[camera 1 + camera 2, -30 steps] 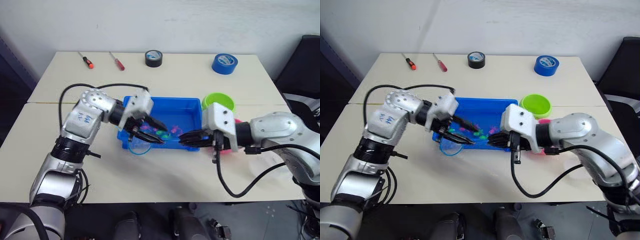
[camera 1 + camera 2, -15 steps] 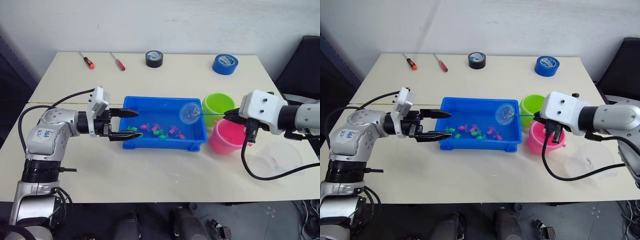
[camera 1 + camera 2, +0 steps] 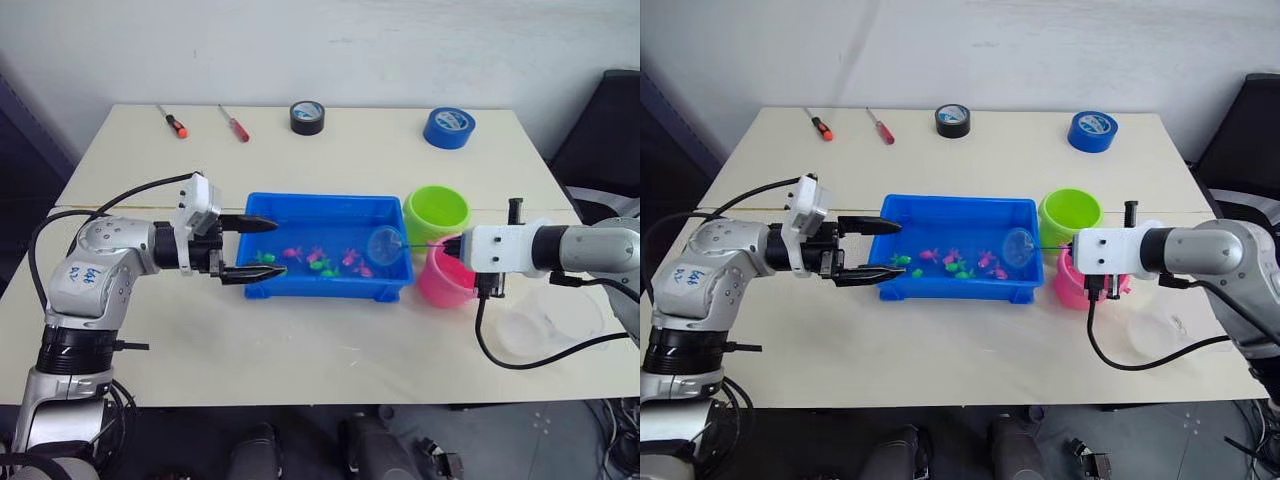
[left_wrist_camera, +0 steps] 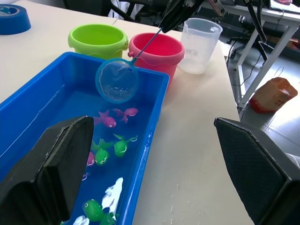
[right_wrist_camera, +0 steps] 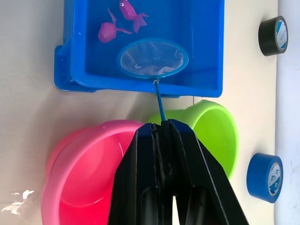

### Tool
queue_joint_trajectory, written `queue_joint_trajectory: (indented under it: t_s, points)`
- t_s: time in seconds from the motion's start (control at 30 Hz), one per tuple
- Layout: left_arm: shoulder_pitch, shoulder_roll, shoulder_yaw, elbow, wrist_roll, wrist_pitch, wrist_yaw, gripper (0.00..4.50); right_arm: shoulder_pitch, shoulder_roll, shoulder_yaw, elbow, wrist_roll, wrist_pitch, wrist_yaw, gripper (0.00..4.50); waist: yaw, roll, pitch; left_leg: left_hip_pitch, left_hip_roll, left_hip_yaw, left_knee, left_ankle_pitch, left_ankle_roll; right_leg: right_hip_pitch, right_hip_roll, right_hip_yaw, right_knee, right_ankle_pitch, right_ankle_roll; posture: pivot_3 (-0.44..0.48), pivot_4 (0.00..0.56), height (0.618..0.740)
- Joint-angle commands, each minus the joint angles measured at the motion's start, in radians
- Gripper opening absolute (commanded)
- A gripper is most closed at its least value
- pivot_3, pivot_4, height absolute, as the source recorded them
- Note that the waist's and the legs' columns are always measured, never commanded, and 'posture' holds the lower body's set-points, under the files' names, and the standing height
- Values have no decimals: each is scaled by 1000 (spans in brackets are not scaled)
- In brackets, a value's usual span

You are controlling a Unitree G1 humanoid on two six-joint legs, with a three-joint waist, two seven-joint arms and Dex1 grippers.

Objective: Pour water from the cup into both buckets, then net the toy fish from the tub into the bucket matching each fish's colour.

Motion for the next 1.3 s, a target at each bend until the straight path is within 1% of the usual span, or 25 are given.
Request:
queue_joint_trajectory:
  t_s: [0.03,0.3,0.5,0.7,0.93,1.07,1.3]
  points:
    - [4,20,6,-34,-17,-5,-3,4483,-22,5,-1,1,-36,-35,3,0,0,0,0,0,0,0,0,0,0,0,0,0,0,0,0,0,150,740]
    - [8,24,6,-41,-15,-7,5,4483,1,19,11,5,-72,-86,19,0,0,0,0,0,0,0,0,0,0,0,0,0,0,0,0,0,150,740]
    - [9,28,10,-45,-19,-3,5,4483,27,60,-17,-38,-19,-12,32,0,1,0,0,0,0,0,0,0,0,0,0,0,0,0,0,0,150,740]
    - [9,40,14,-37,-17,-8,-1,4483,42,92,-9,-56,-27,19,19,0,0,0,0,0,0,0,0,0,0,0,0,0,1,0,0,0,150,740]
    - [8,46,14,-25,-13,-22,-2,4483,84,133,-80,-74,90,189,22,0,3,0,0,0,0,0,0,0,0,0,0,0,1,0,0,0,150,740]
    - [7,45,12,-15,-9,-31,-1,4483,101,178,-149,-114,242,362,25,0,1,0,0,0,0,0,0,0,0,0,0,0,1,0,0,0,150,740]
    - [11,35,4,1,-7,-45,-1,4483,116,244,-258,-159,418,552,-26,0,3,0,0,0,0,0,0,0,0,0,0,0,1,0,0,0,150,740]
